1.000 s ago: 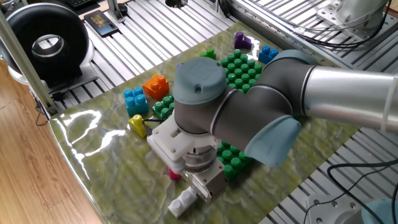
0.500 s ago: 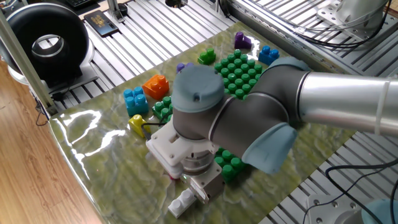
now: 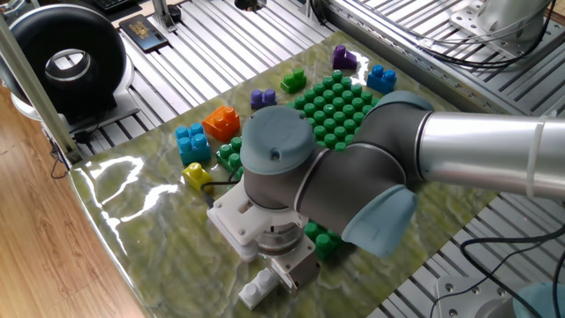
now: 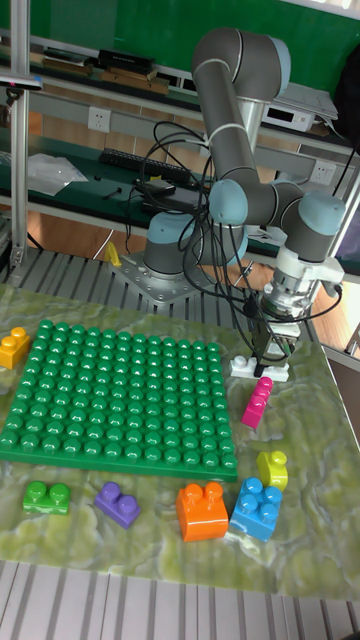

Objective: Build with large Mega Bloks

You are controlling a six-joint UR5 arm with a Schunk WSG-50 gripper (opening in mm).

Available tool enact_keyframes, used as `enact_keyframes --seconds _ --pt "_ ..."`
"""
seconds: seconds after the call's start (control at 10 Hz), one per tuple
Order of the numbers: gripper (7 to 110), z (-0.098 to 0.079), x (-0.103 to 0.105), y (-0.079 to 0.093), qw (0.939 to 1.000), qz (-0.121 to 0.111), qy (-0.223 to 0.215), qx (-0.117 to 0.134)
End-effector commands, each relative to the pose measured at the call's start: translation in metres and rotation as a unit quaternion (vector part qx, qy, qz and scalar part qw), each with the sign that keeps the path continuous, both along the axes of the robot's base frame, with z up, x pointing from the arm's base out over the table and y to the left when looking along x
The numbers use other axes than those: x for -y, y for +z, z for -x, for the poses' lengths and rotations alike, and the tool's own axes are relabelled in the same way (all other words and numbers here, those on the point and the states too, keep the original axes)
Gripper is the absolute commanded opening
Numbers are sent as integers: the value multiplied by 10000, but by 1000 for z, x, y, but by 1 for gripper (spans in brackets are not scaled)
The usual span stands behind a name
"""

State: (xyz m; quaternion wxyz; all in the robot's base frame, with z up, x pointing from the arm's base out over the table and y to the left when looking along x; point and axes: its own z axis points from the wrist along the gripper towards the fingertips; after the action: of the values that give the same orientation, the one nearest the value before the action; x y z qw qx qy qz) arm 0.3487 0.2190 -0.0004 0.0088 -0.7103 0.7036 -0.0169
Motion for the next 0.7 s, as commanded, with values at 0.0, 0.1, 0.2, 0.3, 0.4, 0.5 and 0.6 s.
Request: enact_keyframes --seconds 0.0,0.1,0.2,0.3,0.4,0.5,0.6 --pt "44 -1 -4 -2 10000 -71 -35 -3" --pt "44 -1 -5 -2 10000 -64 -51 -3" --pt "22 -3 -3 -4 10000 -34 -66 13" --pt "22 -3 -5 -4 10000 -57 -66 13" --pt "22 -3 -6 -4 10000 -57 -66 13" --pt "22 -3 -7 -4 10000 -65 -66 5" --pt "22 -2 -7 -4 10000 -72 -58 5"
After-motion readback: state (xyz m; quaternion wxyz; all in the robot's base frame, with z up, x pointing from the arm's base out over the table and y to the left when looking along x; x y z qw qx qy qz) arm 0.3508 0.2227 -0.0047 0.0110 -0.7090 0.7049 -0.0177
